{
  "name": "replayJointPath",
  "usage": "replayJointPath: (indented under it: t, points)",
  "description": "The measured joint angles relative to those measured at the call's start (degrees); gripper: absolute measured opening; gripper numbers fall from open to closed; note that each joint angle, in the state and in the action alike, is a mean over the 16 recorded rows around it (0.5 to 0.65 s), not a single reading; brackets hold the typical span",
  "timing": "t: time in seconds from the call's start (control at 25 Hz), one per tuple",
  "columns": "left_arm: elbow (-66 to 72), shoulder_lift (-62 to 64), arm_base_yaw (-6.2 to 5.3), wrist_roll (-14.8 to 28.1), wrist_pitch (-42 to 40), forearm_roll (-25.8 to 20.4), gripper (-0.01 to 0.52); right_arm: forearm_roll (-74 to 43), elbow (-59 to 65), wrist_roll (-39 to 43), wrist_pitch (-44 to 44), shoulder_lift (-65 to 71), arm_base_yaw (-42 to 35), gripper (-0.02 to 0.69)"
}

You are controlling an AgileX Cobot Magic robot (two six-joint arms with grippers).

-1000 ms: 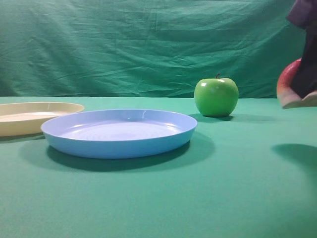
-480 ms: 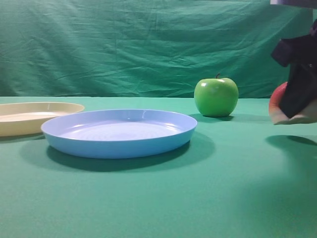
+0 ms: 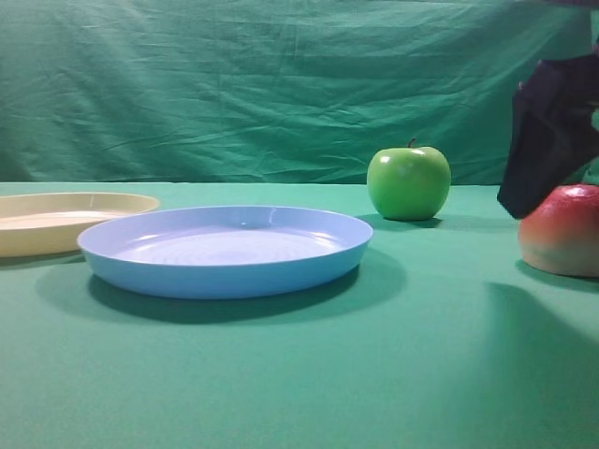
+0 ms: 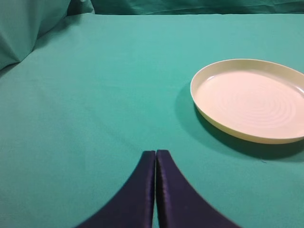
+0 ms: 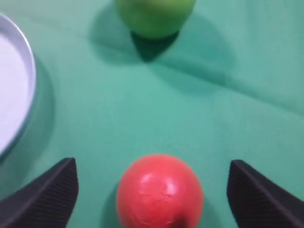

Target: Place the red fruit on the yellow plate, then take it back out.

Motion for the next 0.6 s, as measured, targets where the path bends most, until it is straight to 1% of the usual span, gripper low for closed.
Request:
replayJointPath:
  t: [0.2, 0.32, 0.44, 0.6]
  points:
    - [0.0, 0.0, 0.00, 0.0, 0.0, 0.0, 0.000, 0.0, -2.3, 0.0, 9.2, -12.1, 0.0, 0.192]
    - [0.0, 0.0, 0.00, 0.0, 0.0, 0.0, 0.000, 0.0, -3.3, 0.4, 14.7, -19.1, 0.0, 0.099]
    - [0.0, 0.0, 0.00, 0.0, 0.0, 0.0, 0.000, 0.0, -3.7, 1.3, 19.2, -25.6, 0.0, 0.035]
    - [0.0, 0.0, 0.00, 0.0, 0.0, 0.0, 0.000, 0.0, -3.8, 3.2, 23.4, -33.4, 0.0, 0.002]
